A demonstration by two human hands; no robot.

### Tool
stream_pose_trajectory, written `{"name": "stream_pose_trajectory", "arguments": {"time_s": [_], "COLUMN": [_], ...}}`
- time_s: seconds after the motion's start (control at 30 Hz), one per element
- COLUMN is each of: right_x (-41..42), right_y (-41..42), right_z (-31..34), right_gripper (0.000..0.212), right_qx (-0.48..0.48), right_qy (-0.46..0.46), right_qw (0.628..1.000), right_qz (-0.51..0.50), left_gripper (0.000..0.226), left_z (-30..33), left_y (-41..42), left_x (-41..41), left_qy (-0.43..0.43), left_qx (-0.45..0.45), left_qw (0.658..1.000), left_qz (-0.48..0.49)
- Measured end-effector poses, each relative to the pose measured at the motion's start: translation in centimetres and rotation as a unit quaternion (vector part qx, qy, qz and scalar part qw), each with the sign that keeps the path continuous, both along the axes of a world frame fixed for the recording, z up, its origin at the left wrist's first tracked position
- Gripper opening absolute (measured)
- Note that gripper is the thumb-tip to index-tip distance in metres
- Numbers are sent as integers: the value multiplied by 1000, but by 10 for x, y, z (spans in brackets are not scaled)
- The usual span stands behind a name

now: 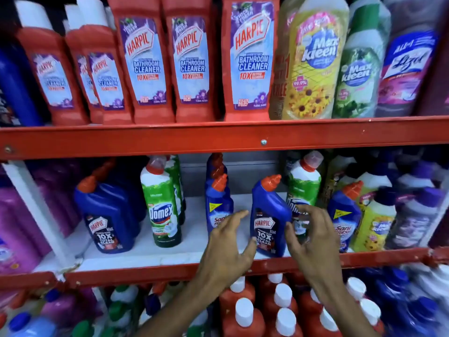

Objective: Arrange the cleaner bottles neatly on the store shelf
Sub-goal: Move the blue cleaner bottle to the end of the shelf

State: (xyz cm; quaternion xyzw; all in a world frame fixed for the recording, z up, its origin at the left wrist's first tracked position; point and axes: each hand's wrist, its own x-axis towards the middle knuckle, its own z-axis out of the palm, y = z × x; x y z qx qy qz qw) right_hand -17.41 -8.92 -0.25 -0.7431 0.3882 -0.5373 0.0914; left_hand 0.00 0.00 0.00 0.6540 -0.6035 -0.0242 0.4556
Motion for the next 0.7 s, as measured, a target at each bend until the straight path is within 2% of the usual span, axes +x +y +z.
{"name": "stream_pose_trajectory", "arguments": {"time_s": [0.13, 0.23, 0.33, 0.53, 0.7], "right_x": [2, 3, 1, 4, 39], "right_y": [-5, -14, -18, 7, 41], "right_z": [-20, -25, -26, -21, 2], "right_gripper": [39, 37, 38, 44, 42], "right_qx": [163, 210, 238, 190, 129], "right_qy": [-24, 0, -15, -53, -98], "right_qw": [986, 975, 966, 970, 968], "right_qz": [31, 72, 103, 144, 194], "left_gripper": [66, 57, 50, 59, 53], "left_z": [-7, -21, -30, -38, -18], "left_y": [-32, -55, -61, -23, 27], "left_x": [-7, -5, -5, -4, 19], "left_qy": [115, 167, 210, 239, 236], "left_qx": [83, 89, 61, -81, -194], "left_qw": [990, 982, 976, 967, 952], "left_qz": [-1, -12, -24, -21, 23]}}
